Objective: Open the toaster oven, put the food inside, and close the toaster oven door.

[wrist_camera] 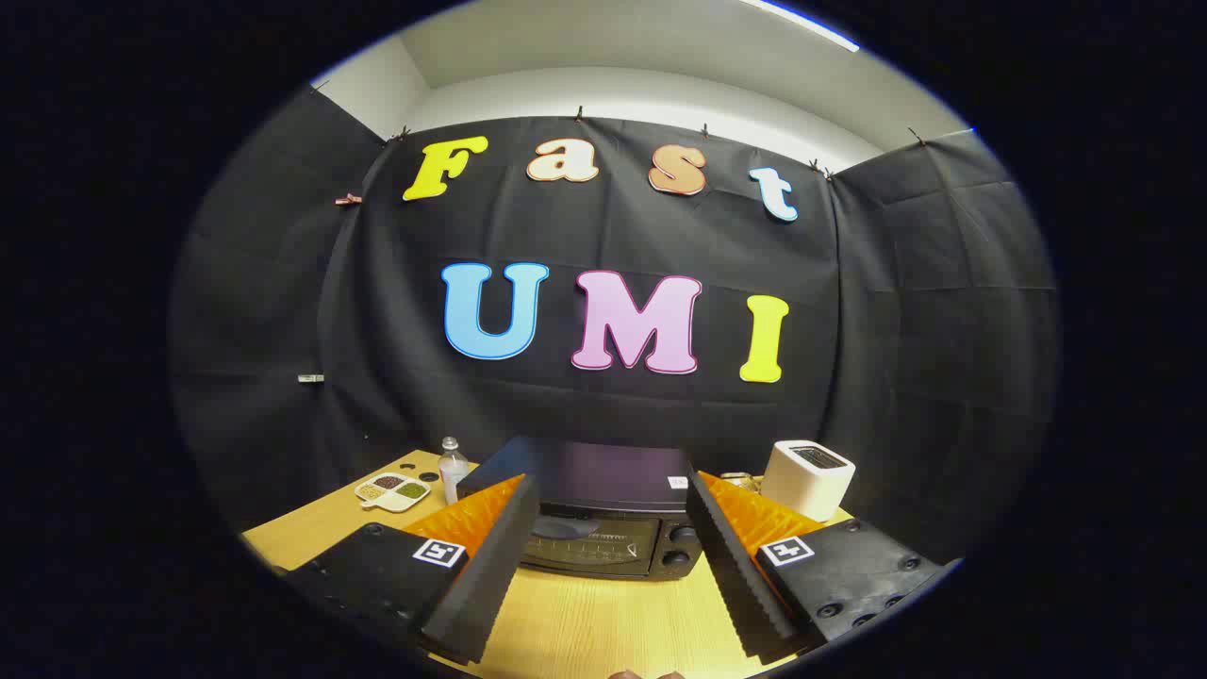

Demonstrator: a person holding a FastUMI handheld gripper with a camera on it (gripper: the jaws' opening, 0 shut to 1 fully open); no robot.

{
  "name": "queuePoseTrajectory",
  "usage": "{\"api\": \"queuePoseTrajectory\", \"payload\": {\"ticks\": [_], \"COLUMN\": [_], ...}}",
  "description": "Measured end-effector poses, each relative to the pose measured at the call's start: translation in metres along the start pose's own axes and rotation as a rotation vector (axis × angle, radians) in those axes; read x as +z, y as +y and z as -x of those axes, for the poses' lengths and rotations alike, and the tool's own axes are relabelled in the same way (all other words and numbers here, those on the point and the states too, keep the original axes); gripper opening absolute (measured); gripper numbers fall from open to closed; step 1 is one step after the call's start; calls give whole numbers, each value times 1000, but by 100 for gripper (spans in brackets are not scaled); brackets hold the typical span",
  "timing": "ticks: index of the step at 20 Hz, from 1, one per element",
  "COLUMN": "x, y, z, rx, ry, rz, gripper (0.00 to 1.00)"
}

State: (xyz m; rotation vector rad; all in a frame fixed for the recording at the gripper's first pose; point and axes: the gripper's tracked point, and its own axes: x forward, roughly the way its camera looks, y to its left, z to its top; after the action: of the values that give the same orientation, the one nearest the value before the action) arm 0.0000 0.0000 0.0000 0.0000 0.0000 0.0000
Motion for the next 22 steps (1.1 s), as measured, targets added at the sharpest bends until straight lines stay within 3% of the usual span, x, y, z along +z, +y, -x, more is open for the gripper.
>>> {"api": "queuePoseTrajectory", "payload": {"ticks": [22], "x": [-32], "y": [3], "z": [-13], "rx": [18], "ry": [99], "rz": [-35], "gripper": [97]}}
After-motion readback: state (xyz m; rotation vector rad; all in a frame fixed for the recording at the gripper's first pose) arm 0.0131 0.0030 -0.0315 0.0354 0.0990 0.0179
